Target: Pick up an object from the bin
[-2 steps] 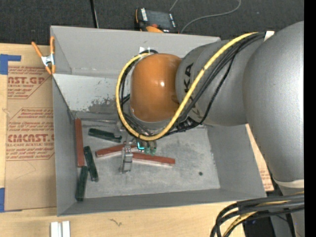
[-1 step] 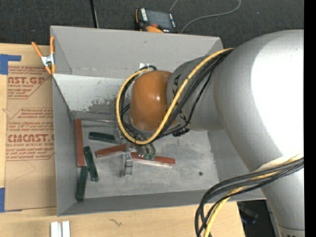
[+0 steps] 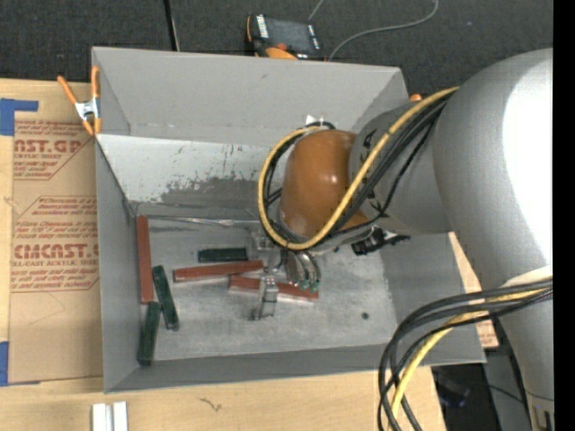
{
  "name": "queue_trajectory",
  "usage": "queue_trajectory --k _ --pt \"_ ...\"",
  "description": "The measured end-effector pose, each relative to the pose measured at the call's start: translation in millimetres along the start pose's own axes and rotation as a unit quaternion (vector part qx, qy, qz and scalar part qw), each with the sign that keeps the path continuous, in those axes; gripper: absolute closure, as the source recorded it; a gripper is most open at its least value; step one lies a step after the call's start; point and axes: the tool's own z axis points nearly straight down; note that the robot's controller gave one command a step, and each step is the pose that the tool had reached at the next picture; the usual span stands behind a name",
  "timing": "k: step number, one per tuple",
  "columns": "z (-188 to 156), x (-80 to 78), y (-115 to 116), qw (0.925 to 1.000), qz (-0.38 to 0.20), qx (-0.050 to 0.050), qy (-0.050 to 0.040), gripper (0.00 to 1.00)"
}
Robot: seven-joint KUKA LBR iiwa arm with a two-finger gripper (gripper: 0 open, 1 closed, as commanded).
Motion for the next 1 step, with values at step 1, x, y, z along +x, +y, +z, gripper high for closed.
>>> queue_trajectory --k 1 --pt "-5.9 -35.0 75.6 0.9903 0.139 -0.002 0.0002 0.00"
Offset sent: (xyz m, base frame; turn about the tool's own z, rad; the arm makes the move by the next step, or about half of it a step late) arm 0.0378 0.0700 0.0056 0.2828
